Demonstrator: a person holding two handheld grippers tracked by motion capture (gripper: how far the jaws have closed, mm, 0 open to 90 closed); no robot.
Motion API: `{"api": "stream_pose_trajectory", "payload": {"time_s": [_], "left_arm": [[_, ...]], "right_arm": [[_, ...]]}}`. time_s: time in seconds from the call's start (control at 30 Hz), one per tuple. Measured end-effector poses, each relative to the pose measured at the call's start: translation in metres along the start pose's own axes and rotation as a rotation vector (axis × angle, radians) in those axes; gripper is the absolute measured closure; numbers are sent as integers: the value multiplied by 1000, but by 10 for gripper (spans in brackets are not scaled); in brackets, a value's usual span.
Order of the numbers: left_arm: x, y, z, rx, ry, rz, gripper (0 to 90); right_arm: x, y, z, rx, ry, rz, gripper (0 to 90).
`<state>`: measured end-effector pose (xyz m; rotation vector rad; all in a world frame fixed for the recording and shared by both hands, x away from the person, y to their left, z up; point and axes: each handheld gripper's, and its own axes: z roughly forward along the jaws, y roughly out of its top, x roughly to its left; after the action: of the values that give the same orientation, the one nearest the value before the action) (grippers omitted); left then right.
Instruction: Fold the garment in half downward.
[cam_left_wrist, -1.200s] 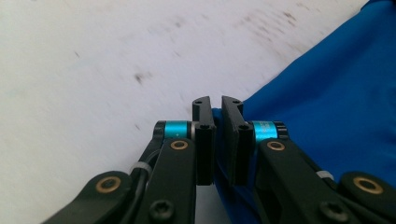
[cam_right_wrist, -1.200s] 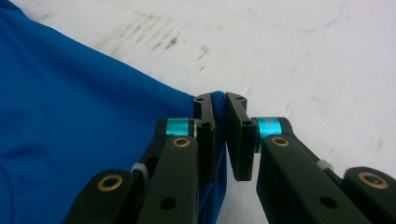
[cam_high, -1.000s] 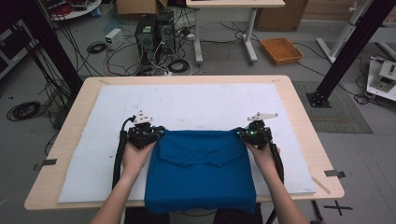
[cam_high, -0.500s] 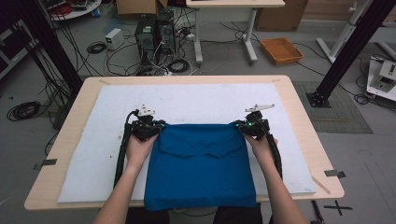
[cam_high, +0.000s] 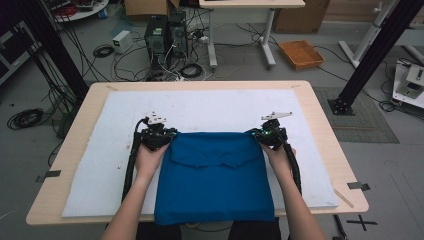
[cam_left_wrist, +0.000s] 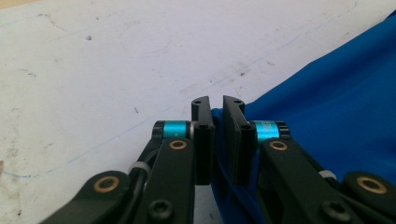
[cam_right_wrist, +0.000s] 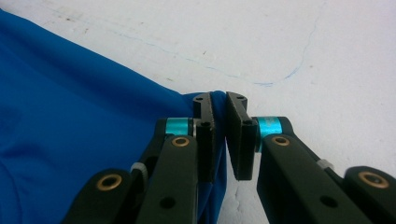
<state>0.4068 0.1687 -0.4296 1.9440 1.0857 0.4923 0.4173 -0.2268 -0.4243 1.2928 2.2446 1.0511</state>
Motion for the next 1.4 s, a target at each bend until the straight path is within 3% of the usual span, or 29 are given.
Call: {"api": "stream_pose_trajectory", "payload": {"time_s": [0.07,0.13,0.17,0.33,0.47,0.63,0.77,0.97,1.23,1.4], "left_arm": [[0,0,0,9,13,8,771],[0,0,-1,6,42,-9,662],[1,0,-4,9,46,-22,627],[1,-1,-20,-14,30,-24,541],[-4,-11,-34,1,-19,-46,525],[-10,-32,-47,33,-106,-130,525],[-15,-43,-53,34,-134,-160,520],[-20,-52,-47,63,-122,-170,522],[-18,-51,-42,50,-121,-197,565],[-22,-48,-43,47,-122,-191,579]], "right_arm": [[0,0,0,3,1,3,804],[1,-1,-1,3,-9,11,707],[0,-1,-1,-3,-9,8,699],[0,-7,-15,-47,-6,36,568],[3,-17,-27,-74,0,28,533],[10,-31,-43,-122,23,21,518],[18,-42,-52,-147,38,21,501],[23,-52,-54,-129,42,41,531],[20,-56,-51,-111,53,92,565],[17,-57,-52,-120,49,108,564]]}}
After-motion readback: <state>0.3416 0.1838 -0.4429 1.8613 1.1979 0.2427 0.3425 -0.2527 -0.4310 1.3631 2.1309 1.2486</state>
